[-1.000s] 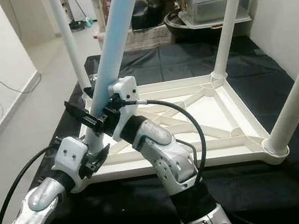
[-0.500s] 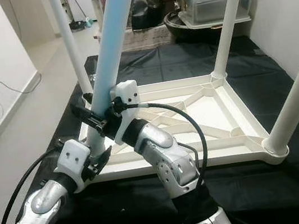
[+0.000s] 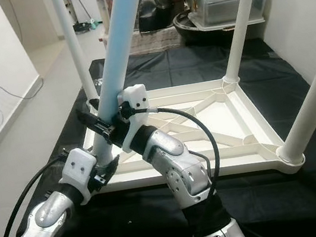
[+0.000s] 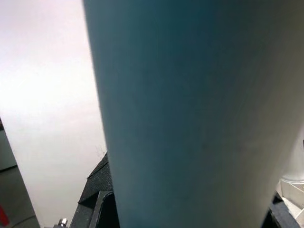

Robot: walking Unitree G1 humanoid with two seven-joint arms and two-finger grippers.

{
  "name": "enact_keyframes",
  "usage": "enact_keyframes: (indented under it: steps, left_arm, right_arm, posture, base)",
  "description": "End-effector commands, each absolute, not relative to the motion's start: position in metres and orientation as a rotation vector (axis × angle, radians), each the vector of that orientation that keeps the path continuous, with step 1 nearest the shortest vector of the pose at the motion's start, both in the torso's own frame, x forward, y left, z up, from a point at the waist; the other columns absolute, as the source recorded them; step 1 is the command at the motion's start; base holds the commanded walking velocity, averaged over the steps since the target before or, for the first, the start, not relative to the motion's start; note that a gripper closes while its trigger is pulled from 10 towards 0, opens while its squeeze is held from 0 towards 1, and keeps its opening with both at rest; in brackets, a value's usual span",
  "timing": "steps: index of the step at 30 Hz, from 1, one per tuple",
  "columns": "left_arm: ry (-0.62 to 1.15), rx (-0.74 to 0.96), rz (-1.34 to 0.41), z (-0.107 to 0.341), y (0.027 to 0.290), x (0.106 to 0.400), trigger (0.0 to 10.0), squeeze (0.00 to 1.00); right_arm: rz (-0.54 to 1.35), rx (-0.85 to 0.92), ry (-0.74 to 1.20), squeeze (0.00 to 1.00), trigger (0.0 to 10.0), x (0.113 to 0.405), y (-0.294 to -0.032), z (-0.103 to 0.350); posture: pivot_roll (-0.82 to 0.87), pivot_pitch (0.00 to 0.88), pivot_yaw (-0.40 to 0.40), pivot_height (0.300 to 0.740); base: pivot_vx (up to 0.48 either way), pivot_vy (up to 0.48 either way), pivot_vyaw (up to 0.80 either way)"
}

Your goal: Building children table

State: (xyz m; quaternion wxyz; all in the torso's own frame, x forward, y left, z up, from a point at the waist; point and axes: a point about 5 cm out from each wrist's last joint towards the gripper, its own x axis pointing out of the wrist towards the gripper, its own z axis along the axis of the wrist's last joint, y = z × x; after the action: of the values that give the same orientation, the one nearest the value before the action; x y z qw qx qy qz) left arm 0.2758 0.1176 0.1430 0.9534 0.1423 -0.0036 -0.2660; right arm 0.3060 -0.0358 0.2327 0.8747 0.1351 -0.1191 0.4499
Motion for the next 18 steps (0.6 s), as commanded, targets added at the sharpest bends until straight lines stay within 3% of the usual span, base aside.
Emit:
enact_keyframes:
  steps: [1, 14, 15, 16, 17, 18]
  left_arm:
    - [0.022, 0.274, -0.55, 0.137, 0.12, 0.274, 10.0, 1.0]
    - [0.033, 0.305, -0.472, 0.133, 0.131, 0.268, 10.0, 1.0]
    - [0.034, 0.304, -0.467, 0.133, 0.132, 0.266, 10.0, 0.0]
    - [0.034, 0.304, -0.467, 0.133, 0.132, 0.266, 10.0, 0.0]
    - [0.033, 0.293, -0.444, 0.133, 0.133, 0.264, 10.0, 0.0]
    - [0.029, 0.271, -0.413, 0.133, 0.135, 0.262, 10.0, 0.0]
  right_arm:
    - [0.953, 0.306, -0.265, 0.0, 0.0, 0.306, -0.032, 0.24]
    - [0.858, 0.317, -0.292, 0.0, 0.0, 0.321, -0.047, 0.247]
    - [0.825, 0.305, -0.3, 0.0, 0.0, 0.325, -0.051, 0.248]
    - [0.825, 0.305, -0.3, 0.0, 0.0, 0.325, -0.051, 0.248]
    - [0.786, 0.289, -0.301, 0.0, 7.9, 0.328, -0.056, 0.248]
    - [0.74, 0.268, -0.296, 0.0, 10.0, 0.333, -0.059, 0.247]
  posture:
    - [-0.02, 0.012, 0.019, 0.74]
    - [-0.01, 0.011, 0.019, 0.74]
    - [-0.01, 0.007, 0.023, 0.74]
    - [-0.01, 0.007, 0.023, 0.74]
    - [-0.01, 0.007, 0.023, 0.74]
    - [0.01, 0.001, 0.028, 0.74]
  base:
    - [0.0, 0.0, 0.0]
    - [0.0, 0.0, 0.0]
    - [0.0, 0.0, 0.0]
    - [0.0, 0.0, 0.0]
    - [0.0, 0.0, 0.0]
    - [0.0, 0.0, 0.0]
